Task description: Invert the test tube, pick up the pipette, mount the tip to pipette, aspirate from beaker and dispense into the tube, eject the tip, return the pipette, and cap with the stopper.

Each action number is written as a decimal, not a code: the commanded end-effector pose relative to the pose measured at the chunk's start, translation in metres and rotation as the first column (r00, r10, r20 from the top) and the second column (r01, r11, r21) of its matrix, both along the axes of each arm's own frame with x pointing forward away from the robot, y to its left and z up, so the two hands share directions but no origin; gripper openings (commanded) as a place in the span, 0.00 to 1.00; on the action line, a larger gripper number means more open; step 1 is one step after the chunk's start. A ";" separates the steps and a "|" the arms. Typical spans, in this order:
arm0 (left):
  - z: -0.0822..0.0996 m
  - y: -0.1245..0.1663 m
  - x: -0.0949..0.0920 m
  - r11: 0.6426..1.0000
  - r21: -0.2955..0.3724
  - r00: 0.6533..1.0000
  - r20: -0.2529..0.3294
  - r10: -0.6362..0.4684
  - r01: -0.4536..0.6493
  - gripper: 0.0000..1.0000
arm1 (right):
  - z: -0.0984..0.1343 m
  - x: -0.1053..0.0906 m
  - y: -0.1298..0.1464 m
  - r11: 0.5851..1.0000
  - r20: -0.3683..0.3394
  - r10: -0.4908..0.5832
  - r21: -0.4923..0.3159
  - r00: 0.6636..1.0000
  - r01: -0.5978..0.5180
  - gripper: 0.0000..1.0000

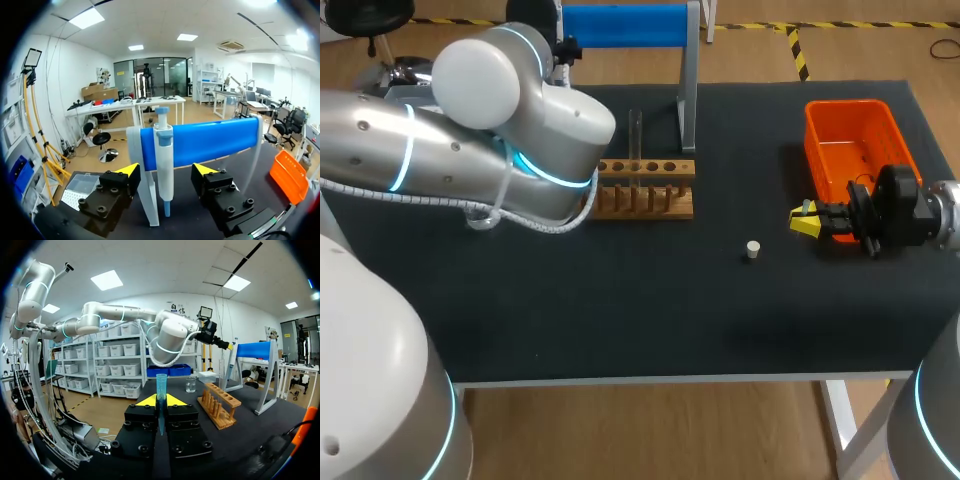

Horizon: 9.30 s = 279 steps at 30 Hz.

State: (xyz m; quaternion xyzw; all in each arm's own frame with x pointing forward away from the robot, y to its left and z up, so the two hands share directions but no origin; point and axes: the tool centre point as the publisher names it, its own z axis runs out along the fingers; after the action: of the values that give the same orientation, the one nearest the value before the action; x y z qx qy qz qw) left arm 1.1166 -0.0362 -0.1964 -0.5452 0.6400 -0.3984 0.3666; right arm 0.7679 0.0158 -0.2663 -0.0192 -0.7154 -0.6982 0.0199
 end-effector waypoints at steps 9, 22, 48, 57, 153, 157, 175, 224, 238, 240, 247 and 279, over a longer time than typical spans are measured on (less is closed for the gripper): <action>-0.003 -0.005 0.018 1.000 0.004 1.000 0.012 -0.010 0.010 0.60 | 0.000 0.000 0.000 1.000 0.001 -0.002 -0.001 1.000 0.002 0.00; -0.008 -0.007 0.035 1.000 -0.005 1.000 0.014 -0.011 0.011 0.55 | 0.000 0.000 0.000 1.000 0.001 -0.002 -0.001 1.000 0.002 0.00; -0.008 -0.007 0.045 1.000 -0.014 1.000 0.022 0.006 -0.006 0.50 | 0.000 0.000 0.000 1.000 0.001 -0.002 -0.001 1.000 0.002 0.00; -0.008 -0.006 0.047 1.000 -0.016 1.000 0.022 0.012 -0.012 0.50 | 0.000 0.000 0.000 1.000 0.001 -0.002 -0.001 1.000 0.002 0.00; 0.089 -0.002 -0.088 0.816 -0.137 0.827 0.083 -0.556 0.562 0.00 | 0.000 0.000 0.000 1.000 0.001 -0.002 -0.001 1.000 0.002 0.00; 0.089 -0.002 -0.088 0.816 -0.137 0.827 0.083 -0.556 0.562 0.00 | 0.000 0.000 0.000 1.000 0.001 -0.002 -0.001 1.000 0.002 0.00; 0.105 -0.017 -0.135 0.750 -0.122 0.760 0.137 -0.636 0.650 0.00 | 0.000 0.000 0.000 1.000 0.001 -0.002 -0.001 1.000 0.002 0.00; 0.158 -0.103 -0.241 0.368 -0.059 0.373 0.189 -0.908 0.928 0.00 | 0.000 0.000 0.000 1.000 0.001 -0.002 -0.001 1.000 0.002 0.00; 0.192 -0.177 -0.294 0.171 -0.058 0.180 0.229 -0.957 0.984 0.00 | 0.000 0.000 0.000 1.000 0.001 -0.002 -0.001 1.000 0.002 0.00; 0.195 -0.184 -0.301 0.173 -0.055 0.181 0.211 -0.961 0.983 0.00 | 0.000 0.000 0.000 1.000 0.001 -0.002 -0.001 1.000 0.002 0.00; 0.201 -0.195 -0.316 0.194 -0.074 0.205 0.207 -0.957 0.978 0.00 | 0.000 0.000 0.000 1.000 0.001 -0.002 -0.001 1.000 0.002 0.00; 0.197 -0.209 -0.315 0.115 -0.043 0.122 0.260 -0.958 0.992 0.00 | 0.000 0.000 0.000 1.000 0.001 -0.002 -0.001 1.000 0.002 0.00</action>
State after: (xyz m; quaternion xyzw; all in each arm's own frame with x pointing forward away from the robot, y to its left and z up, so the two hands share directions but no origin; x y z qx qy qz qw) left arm 0.8002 -0.2440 0.0006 0.0095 0.7613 -0.6482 0.0090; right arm 0.7679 0.0158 -0.2663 -0.0192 -0.7154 -0.6982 0.0199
